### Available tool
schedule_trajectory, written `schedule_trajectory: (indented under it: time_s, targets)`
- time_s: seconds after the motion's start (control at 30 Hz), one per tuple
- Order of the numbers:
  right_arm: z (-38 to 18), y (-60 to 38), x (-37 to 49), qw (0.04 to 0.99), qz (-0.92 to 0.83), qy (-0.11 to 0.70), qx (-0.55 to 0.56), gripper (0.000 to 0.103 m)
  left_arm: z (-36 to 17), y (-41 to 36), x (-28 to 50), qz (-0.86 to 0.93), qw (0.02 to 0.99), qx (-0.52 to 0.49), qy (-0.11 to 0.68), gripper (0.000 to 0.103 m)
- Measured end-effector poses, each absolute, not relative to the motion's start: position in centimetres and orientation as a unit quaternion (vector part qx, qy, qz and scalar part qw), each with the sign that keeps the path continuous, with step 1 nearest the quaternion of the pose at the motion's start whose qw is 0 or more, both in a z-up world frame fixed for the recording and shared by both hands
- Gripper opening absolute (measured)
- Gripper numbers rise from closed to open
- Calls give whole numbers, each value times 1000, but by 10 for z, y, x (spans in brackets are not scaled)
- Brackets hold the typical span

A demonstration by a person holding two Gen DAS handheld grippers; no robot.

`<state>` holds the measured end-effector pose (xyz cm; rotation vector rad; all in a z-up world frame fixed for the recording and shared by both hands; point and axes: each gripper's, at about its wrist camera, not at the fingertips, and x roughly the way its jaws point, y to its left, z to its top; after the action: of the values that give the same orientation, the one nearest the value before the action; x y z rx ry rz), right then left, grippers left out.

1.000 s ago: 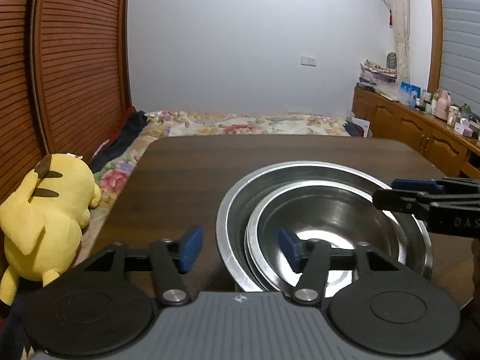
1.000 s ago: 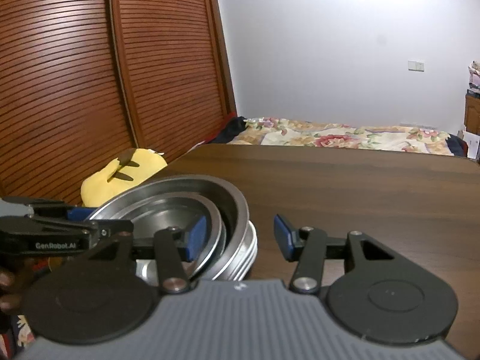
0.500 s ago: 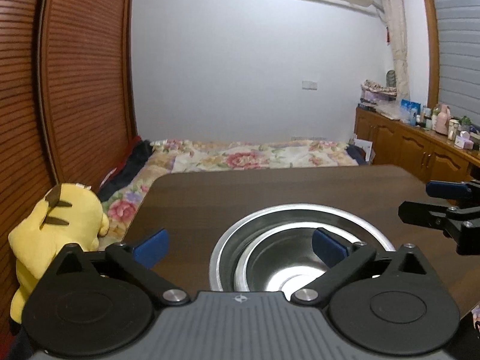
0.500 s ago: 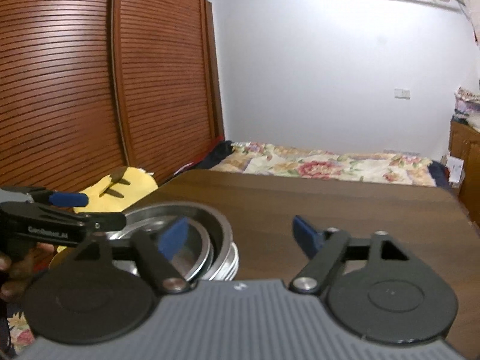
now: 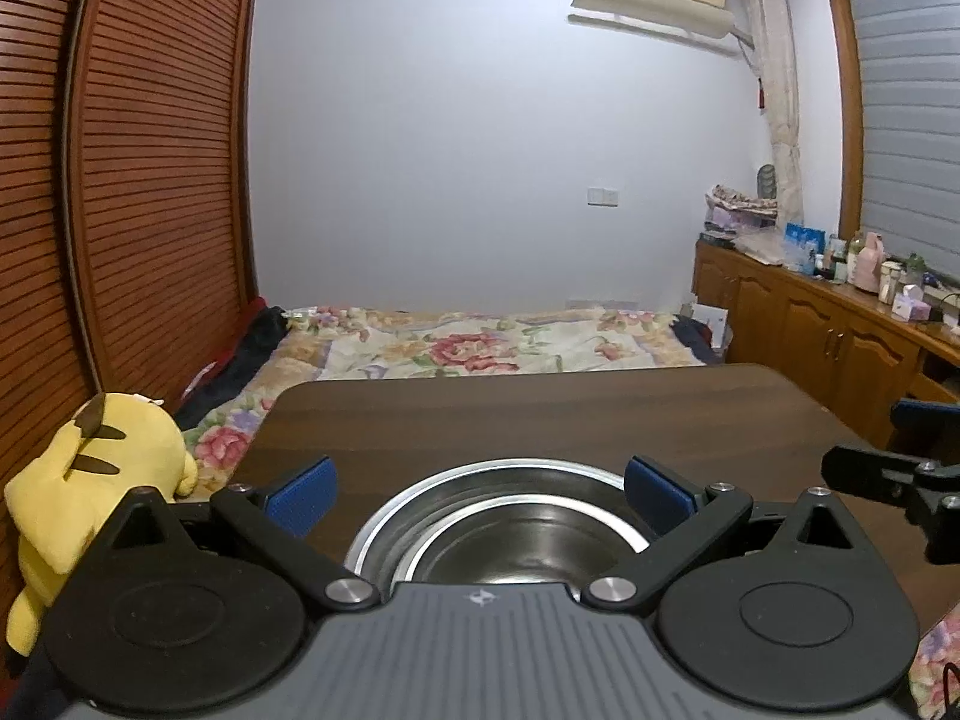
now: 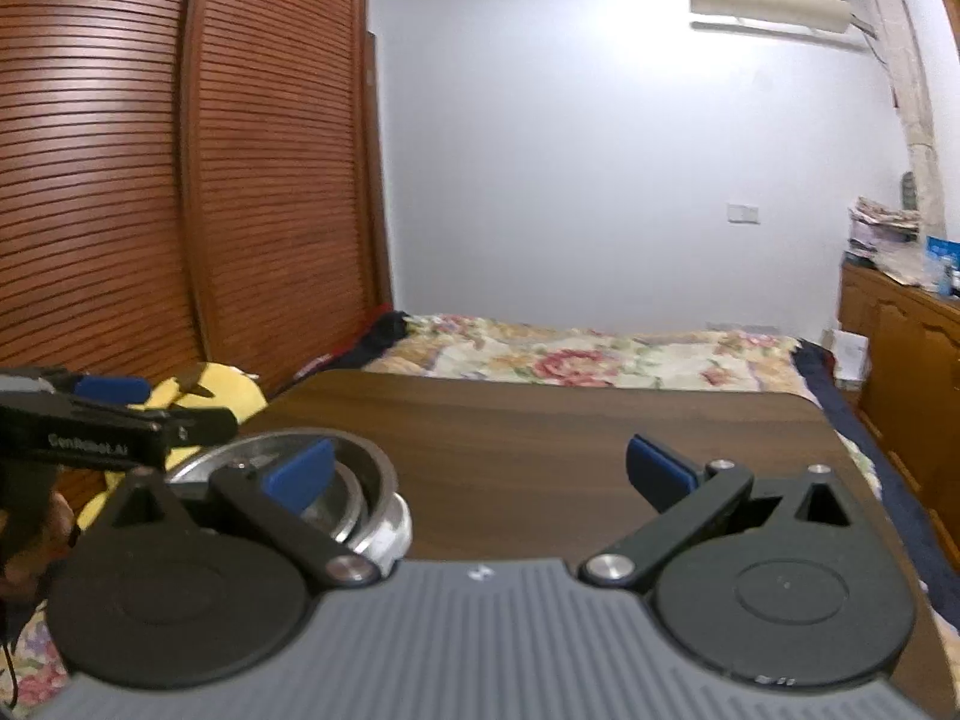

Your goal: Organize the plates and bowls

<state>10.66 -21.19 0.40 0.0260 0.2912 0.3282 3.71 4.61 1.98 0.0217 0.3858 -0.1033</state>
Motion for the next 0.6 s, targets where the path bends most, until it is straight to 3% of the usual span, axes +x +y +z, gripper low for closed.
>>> schedule_trajectory:
  time_s: [0.6]
  targets:
    - [8, -220, 90, 984, 97, 146, 11, 103, 30, 12, 12, -48, 979, 44, 192, 103]
